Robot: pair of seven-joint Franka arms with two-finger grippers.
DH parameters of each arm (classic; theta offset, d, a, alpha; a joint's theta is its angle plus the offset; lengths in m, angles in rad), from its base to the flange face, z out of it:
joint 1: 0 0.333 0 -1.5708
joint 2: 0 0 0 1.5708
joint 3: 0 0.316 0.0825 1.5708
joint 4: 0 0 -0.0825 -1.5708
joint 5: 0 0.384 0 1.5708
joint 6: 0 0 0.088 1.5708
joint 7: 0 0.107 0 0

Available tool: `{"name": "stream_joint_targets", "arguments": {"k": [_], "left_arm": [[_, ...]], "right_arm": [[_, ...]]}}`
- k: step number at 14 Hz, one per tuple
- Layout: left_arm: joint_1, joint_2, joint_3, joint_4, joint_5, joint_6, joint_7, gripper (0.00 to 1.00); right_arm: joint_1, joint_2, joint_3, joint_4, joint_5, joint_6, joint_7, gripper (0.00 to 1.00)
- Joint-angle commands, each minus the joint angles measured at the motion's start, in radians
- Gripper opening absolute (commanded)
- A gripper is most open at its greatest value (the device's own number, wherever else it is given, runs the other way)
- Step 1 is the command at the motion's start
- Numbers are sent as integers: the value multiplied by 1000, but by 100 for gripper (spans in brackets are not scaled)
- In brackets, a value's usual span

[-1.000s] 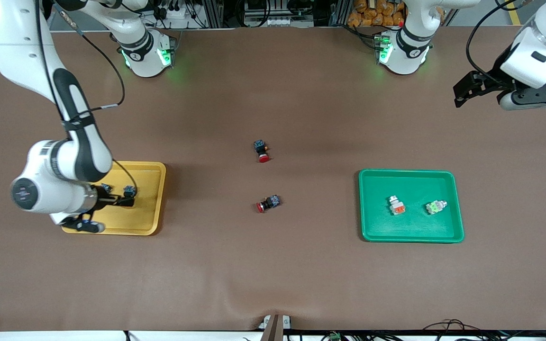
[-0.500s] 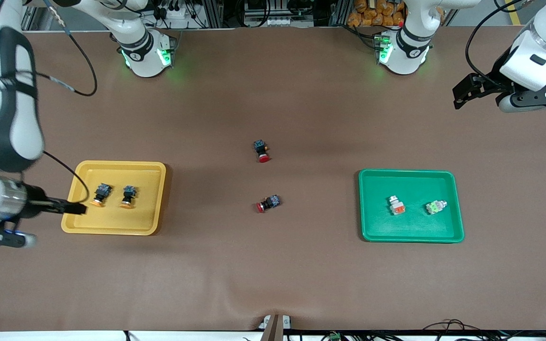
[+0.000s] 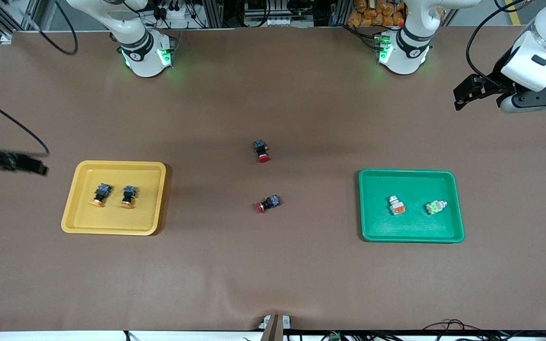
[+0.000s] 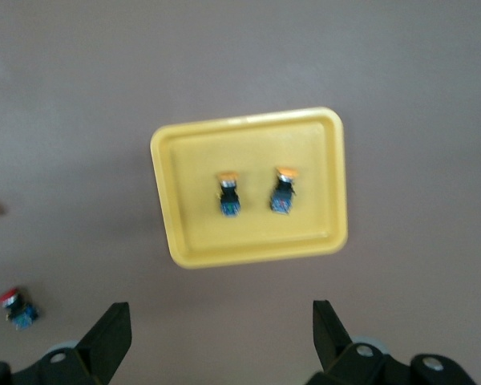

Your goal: Place green and yellow buttons in trays

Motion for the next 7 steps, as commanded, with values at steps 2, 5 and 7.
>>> {"name": "stream_joint_targets", "arguments": {"k": [2, 5, 7], "left_arm": [[17, 14, -7, 53, -1, -2, 4, 100], [17, 54, 4, 105, -3, -30, 2, 100], [18, 54, 16, 113, -3, -31, 7, 100]], "right_arm": [[4, -146, 12, -62, -11, -96, 11, 100], [4, -300, 14, -322, -11, 52, 13, 100], [4, -438, 14, -534, -10, 189, 1, 100]]}}
